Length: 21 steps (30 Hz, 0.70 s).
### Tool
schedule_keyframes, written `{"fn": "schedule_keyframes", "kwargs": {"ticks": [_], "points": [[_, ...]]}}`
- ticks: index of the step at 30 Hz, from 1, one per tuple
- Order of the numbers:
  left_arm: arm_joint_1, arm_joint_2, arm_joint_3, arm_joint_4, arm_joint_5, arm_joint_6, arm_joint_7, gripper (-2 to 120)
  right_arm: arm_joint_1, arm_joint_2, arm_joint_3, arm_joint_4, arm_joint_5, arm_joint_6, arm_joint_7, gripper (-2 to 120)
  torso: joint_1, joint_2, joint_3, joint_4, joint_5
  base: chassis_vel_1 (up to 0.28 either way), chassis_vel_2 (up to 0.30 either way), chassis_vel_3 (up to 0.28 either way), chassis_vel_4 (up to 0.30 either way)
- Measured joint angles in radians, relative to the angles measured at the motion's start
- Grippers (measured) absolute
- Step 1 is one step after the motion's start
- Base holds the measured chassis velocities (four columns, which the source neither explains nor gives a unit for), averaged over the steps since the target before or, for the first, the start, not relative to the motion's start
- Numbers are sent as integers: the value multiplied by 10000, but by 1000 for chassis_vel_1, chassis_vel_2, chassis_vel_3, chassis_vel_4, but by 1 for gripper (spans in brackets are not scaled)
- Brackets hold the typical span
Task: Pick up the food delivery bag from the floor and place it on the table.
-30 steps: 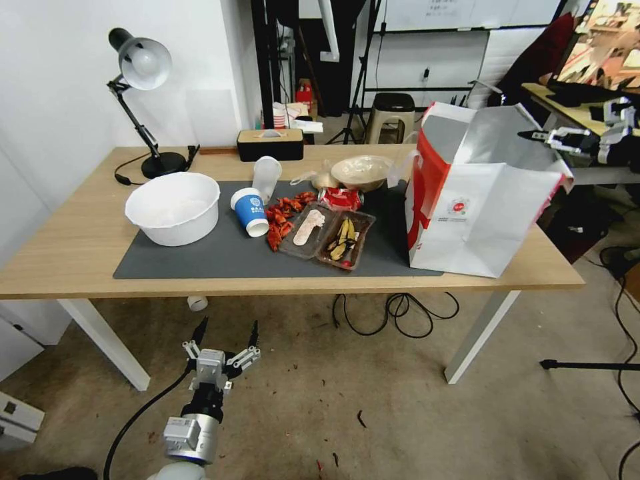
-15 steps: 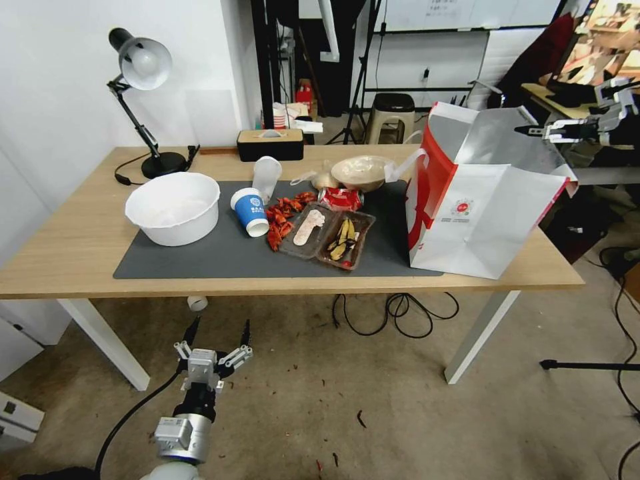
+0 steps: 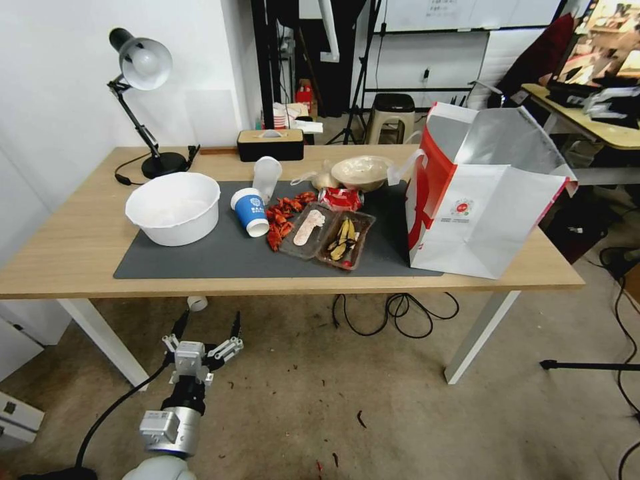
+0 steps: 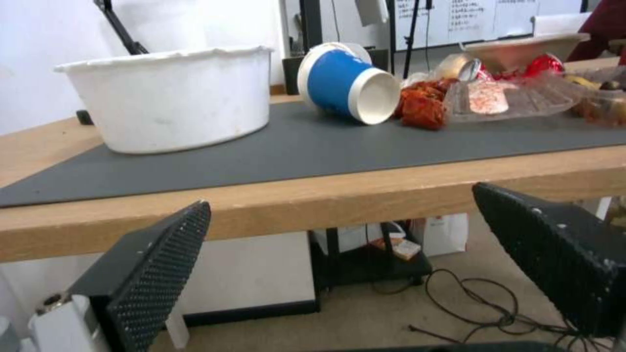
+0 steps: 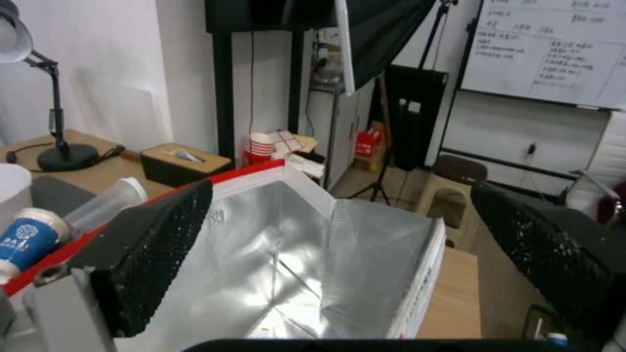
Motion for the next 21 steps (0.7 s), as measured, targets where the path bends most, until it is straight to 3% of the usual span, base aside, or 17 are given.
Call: {"fn": "schedule_keyframes", "kwargs": {"ticks": [2,4,5,7,8,11,12,15,21], "points": [[12,19,8,-25,-42,18,-3,100,-500,64,470,213,29,29,95,100,0,-1,0,1,2,0,0,0,0],[32,112,11,-106,-172,119,-20,100,-2011,395,2254,921,88,219,401,100,0,0,-1,0,-2,0,0,0,0],[32,112,11,-106,-172,119,-20,100,-2011,395,2254,921,88,219,401,100,0,0,-1,0,-2,0,0,0,0],[27,186,-23,-186,-262,192,-35,100,-3343,837,3568,1513,128,309,517,100,-1,0,0,-1,0,0,0,0,0],[27,186,-23,-186,-262,192,-35,100,-3343,837,3568,1513,128,309,517,100,-1,0,0,-1,0,0,0,0,0],[27,257,-47,-270,-318,260,-44,100,-4933,1520,4980,2192,133,514,603,100,0,0,0,-1,4,0,0,0,0],[27,257,-47,-270,-318,260,-44,100,-4933,1520,4980,2192,133,514,603,100,0,0,0,-1,4,0,0,0,0],[26,290,-54,-327,-396,282,-53,100,-6205,2394,6230,2820,69,1014,628,100,-1,0,-1,-4,1,0,0,0,0],[33,337,-91,-393,-461,284,-55,100,-7251,3443,6823,3493,-164,1900,691,100,0,0,0,1,5,0,0,0,0]]}}
